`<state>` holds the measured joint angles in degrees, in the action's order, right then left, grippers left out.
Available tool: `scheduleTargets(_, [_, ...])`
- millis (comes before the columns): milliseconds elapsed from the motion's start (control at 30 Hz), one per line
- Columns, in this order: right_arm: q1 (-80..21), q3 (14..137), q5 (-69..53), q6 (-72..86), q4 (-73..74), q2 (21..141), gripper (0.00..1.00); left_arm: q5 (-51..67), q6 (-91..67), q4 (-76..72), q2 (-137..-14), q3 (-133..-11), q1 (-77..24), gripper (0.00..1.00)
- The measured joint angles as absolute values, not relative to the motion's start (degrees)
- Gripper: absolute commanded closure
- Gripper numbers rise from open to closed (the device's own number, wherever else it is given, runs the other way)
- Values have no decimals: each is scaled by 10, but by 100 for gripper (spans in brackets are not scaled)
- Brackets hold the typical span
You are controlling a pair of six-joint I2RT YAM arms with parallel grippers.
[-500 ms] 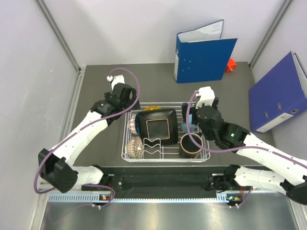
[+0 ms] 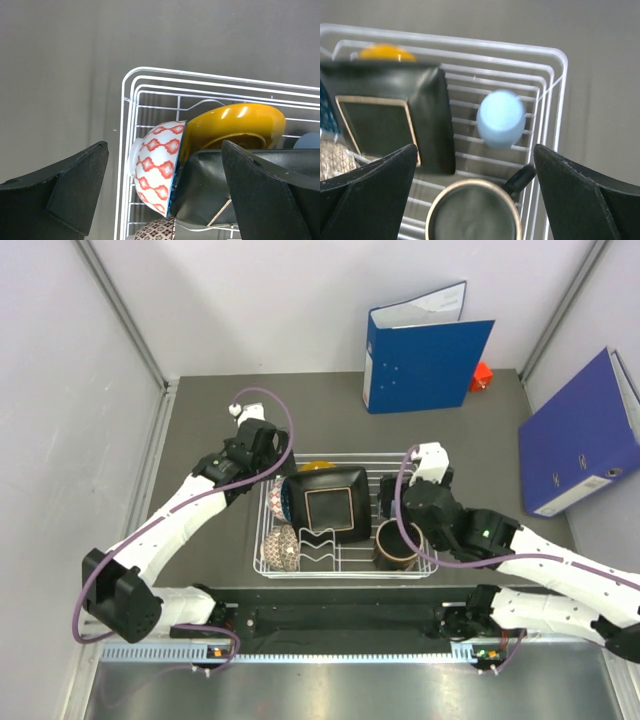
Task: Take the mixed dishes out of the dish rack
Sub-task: Pick up the cup from the dish rack.
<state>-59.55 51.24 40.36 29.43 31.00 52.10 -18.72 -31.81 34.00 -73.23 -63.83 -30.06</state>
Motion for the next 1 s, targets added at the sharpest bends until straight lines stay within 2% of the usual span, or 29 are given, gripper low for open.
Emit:
scheduleTargets(167, [-625, 495, 408, 337, 336, 542, 0, -173, -318, 330, -732, -627, -301, 1])
scheduleTargets(367, [-615, 491, 425, 358, 333, 562, 0, -158, -322, 330, -732, -621, -301, 1])
scheduleTargets(600, [-539, 512, 409, 345, 303, 653, 0, -156, -323, 330, -716, -615, -301, 1])
scheduleTargets(833, [-451, 515, 360, 315, 249, 683, 0, -154, -324, 329, -714, -608, -301, 1])
scheduleTargets(1000, [-430, 519, 323, 300, 221, 713, 0, -152, -324, 329, -714, -604, -301, 1])
